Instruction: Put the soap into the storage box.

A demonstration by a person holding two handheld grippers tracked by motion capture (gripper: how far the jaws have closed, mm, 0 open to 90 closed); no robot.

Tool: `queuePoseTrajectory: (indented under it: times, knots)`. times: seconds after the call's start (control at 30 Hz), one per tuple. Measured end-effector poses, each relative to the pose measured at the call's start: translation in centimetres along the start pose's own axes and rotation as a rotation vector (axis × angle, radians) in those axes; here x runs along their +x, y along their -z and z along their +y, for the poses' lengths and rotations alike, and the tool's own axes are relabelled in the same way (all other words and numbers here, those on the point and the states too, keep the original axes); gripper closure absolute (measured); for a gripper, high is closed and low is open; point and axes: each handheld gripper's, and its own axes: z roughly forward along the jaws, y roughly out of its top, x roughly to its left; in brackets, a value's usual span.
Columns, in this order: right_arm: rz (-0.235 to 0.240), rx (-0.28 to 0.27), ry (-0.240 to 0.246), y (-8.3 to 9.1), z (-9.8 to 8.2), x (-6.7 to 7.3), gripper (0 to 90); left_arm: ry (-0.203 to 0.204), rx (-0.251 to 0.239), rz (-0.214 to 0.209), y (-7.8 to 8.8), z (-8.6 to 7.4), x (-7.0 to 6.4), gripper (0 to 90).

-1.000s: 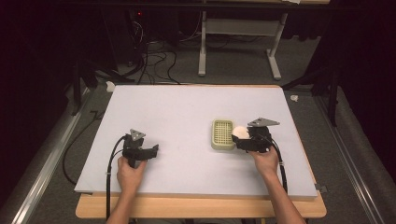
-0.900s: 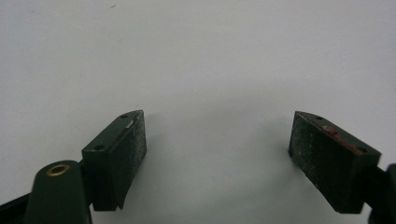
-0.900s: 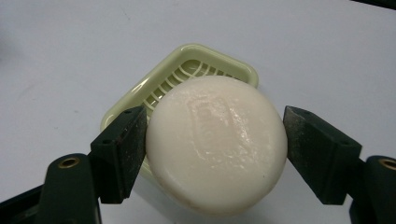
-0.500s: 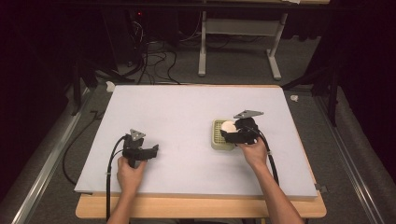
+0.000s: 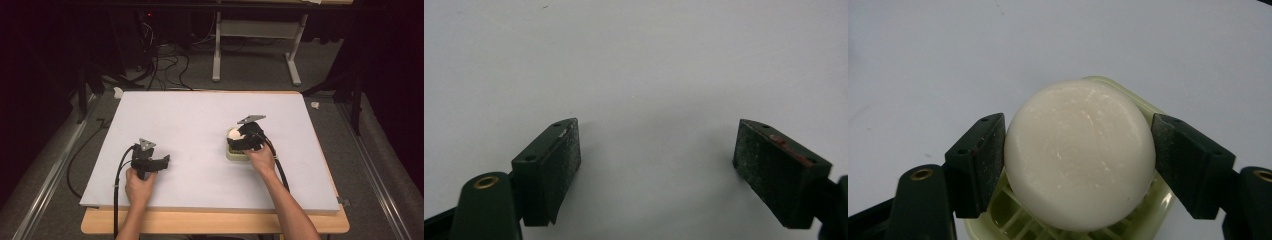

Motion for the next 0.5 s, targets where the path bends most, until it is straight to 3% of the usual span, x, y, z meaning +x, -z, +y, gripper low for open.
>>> queuePoseTrajectory:
  times: [0.43,0.5]
  knots:
    - [-0.033,0.030,0.008,-0.56,-0.45,-0.45,24.9,0.001,-0.001,0.001,-0.01,0.00,0.00,19.5]
    - [-0.024,0.008,-0.004,-0.35,-0.44,-0.62,25.7,0.001,-0.001,0.001,-0.02,0.00,0.00,19.4]
